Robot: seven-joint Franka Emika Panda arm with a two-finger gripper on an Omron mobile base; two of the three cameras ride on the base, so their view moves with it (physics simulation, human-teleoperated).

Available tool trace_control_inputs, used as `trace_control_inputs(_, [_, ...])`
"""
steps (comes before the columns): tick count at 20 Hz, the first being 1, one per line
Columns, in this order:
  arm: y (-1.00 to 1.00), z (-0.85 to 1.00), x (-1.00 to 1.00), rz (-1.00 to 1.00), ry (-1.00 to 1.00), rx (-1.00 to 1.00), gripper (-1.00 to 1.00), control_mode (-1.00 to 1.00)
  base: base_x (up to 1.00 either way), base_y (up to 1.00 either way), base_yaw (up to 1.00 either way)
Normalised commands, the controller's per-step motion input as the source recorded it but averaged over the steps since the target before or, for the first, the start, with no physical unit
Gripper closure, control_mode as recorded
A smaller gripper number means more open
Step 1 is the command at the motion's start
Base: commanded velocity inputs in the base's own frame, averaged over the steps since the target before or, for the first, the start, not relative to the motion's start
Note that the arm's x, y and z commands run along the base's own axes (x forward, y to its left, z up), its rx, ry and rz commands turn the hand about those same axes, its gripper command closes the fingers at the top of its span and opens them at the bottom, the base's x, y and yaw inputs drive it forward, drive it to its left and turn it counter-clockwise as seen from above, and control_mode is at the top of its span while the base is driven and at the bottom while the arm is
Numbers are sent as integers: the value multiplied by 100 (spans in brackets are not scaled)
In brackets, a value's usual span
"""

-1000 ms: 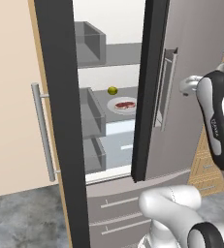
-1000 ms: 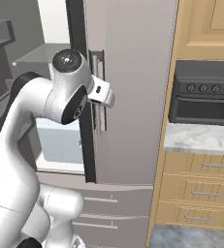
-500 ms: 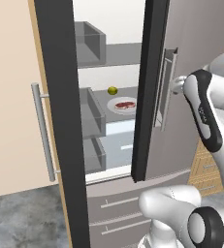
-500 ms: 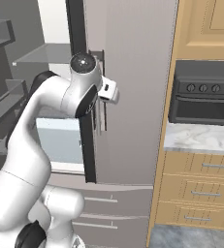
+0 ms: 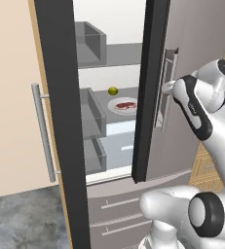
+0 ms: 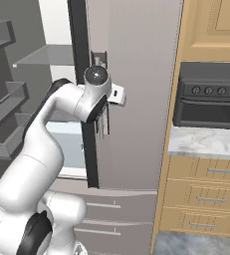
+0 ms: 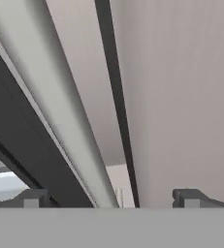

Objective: Retrieve the steak from the fridge and place it on the saucepan with marinade on the stove.

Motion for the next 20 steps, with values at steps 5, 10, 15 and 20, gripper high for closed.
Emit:
trace_control_inputs(5, [0,-31,60,2,-7,0,-100,-100,0,0,0])
trace_control_inputs(10, [0,-33,58,2,-7,0,-100,-100,0,0,0])
trace_control_inputs(15, [2,-25,56,1,-6,0,100,-100,0,0,0])
trace_control_inputs(20, [1,0,2,0,2,-5,100,-100,0,0,0])
